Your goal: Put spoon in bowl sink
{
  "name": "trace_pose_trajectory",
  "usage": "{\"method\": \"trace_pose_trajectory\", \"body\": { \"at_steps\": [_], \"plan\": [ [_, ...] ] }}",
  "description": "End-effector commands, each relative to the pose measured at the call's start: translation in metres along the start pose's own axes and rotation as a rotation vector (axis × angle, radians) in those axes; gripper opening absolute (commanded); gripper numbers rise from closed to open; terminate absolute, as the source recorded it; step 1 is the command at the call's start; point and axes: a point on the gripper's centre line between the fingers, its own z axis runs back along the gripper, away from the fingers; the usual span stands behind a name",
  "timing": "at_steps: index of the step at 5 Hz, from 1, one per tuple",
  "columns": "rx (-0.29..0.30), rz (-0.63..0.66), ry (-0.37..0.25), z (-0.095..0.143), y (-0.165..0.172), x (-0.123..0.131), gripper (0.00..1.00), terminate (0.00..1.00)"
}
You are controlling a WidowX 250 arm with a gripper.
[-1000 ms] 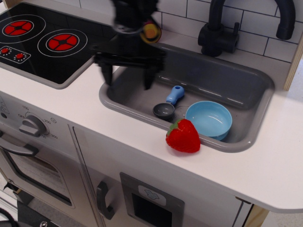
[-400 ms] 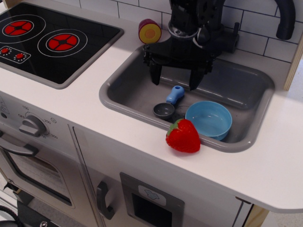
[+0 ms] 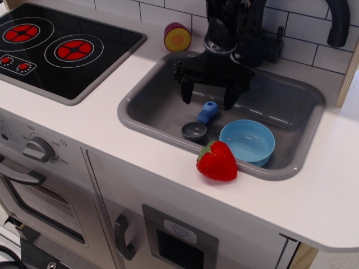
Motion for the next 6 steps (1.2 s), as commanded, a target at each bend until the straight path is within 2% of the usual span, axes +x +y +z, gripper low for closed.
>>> {"method": "trace_pose_trajectory", "body": {
  "at_steps": [1, 2, 3, 4, 5, 6],
  "plan": [
    [0.003, -0.017, -0.009, -0.012, -0.013, 0.015, 1.00, 0.00],
    [-0.032, -0.016, -0.004, -0.019, -0.014, 0.017, 1.00, 0.00],
    [-0.029, -0.024, 0.001, -0.020, -0.014, 0.015, 1.00, 0.00],
    [-0.028, -0.029, 0.009, -0.019, -0.013, 0.013, 0.00, 0.00],
    [-0.010, -0.029, -0.006, -0.016, -0.009, 0.011, 0.00, 0.00],
    [-0.008, -0.006, -0.008, 0.002, 0.005, 0.017, 0.00, 0.00]
  ]
}}
